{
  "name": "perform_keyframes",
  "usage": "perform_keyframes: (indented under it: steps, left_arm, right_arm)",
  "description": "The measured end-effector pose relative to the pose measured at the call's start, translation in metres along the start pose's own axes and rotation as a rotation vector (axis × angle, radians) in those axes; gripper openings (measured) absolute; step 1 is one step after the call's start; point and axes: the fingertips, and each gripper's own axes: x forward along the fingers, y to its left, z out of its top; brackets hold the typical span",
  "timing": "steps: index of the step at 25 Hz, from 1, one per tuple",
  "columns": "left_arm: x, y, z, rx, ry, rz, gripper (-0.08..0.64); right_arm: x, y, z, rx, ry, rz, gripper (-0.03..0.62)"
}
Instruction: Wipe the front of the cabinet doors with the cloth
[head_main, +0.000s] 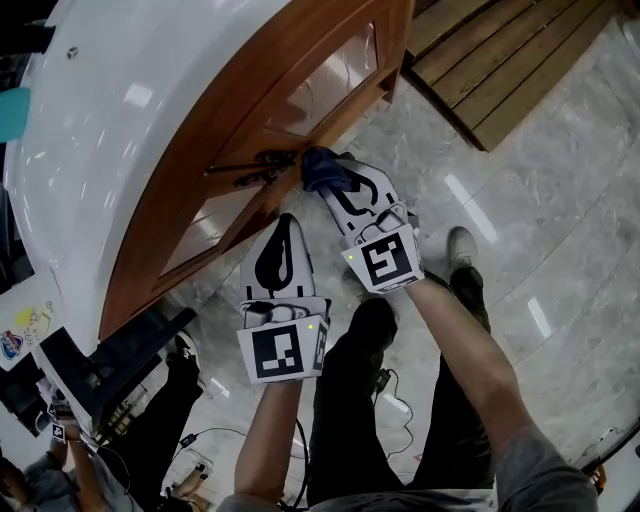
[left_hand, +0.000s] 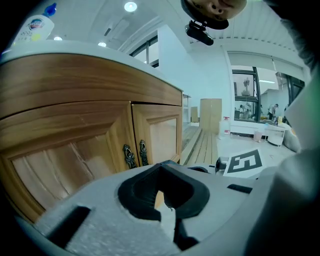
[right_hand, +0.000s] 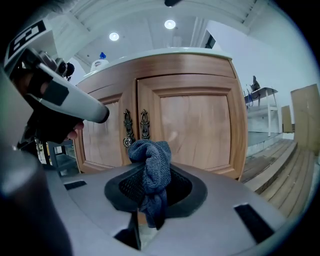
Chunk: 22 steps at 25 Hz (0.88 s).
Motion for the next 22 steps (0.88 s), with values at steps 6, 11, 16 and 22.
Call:
perform_keyframes:
  steps: [6, 11, 16, 22]
  left_arm:
    - [0.005, 0.009, -0.01, 0.002, 0.003, 0.001, 0.006]
    - [0.011, 0.008, -0.013, -0.005, 0.0, -0.008, 0.006]
    - [0.017, 0.011, -0.017, 0.005, -0.004, -0.01, 0.006]
    - [0.021, 0.017, -0.022, -0.003, 0.009, -0.002, 0.006]
  right_arm:
    - [0.021, 0.007, -0.009, -0.012, -0.017, 0.008, 0.08]
    - [0.03, 0.008, -0.009, -0.02, -0.028, 0.022, 0.078]
    - [0.042, 0.006, -0.012, 0.016, -0.047, 0.013, 0.078]
    - [0.048, 0.005, -0.013, 0.032, -0.051, 0.002, 0.078]
